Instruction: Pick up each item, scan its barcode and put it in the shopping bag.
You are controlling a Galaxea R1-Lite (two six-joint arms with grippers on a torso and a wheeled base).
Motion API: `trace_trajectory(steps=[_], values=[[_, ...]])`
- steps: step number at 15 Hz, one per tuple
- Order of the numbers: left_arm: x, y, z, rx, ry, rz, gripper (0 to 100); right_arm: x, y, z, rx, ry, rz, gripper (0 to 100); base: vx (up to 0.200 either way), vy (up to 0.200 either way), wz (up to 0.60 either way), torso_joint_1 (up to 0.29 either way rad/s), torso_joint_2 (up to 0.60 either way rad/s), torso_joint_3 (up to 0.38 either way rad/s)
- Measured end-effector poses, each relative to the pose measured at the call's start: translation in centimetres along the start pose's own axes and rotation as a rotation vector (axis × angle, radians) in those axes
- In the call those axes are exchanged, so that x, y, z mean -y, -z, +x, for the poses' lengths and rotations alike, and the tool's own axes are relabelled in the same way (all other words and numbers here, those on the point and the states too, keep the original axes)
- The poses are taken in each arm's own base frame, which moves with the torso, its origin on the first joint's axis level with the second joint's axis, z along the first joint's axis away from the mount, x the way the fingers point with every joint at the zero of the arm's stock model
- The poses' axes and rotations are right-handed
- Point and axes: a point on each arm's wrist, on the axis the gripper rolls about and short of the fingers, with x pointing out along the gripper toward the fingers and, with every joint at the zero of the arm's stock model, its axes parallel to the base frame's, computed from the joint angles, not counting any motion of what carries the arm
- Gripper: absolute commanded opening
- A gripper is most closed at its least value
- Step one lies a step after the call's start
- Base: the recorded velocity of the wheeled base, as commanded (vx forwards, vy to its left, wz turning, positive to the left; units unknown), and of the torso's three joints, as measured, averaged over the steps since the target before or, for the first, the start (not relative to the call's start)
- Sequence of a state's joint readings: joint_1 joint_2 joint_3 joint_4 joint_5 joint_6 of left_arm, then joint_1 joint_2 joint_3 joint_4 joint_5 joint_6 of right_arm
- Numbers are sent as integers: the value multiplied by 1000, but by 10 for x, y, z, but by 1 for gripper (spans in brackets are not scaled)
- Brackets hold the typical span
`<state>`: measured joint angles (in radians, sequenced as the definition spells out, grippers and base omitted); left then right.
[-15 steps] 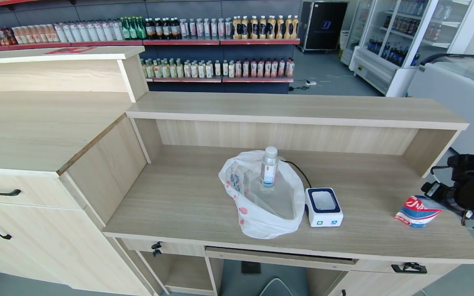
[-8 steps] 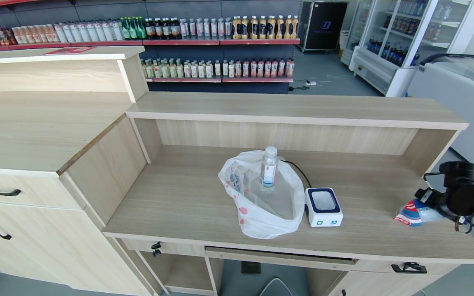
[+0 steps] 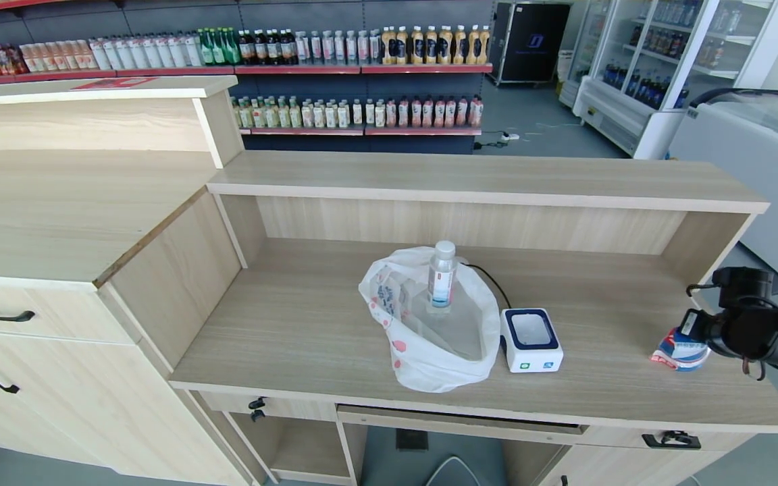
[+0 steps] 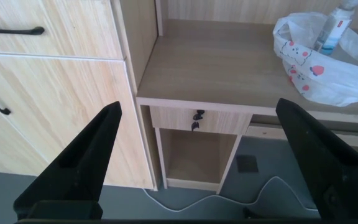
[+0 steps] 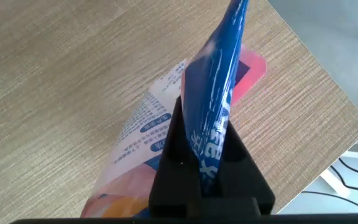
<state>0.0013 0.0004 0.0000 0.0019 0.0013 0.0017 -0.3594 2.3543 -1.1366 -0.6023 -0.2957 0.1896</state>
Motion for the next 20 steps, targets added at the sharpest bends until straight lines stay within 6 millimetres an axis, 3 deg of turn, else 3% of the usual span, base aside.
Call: trace_trajectory(steps=[4,6,8,14,17,20], values=[[0,0,0,0,0,0,100,0,13,-3,26,13,-28,0,0,0,0,0,0,0],[0,0,0,0,0,0,100,-6,6,-9,115,-59,7,0,0,0,0,0,0,0],[0,0,0,0,0,0,100,-18,-14,-25,254,-259,44,0,0,0,0,0,0,0],[0,0,0,0,1,0,100,-25,-67,-116,508,-790,33,0,0,0,0,0,0,0],[0,0,0,0,0,0,100,-22,-94,-180,499,-1177,58,0,0,0,0,0,0,0],[0,0,0,0,0,0,100,-16,-108,-247,484,-1539,57,0,0,0,0,0,0,0]])
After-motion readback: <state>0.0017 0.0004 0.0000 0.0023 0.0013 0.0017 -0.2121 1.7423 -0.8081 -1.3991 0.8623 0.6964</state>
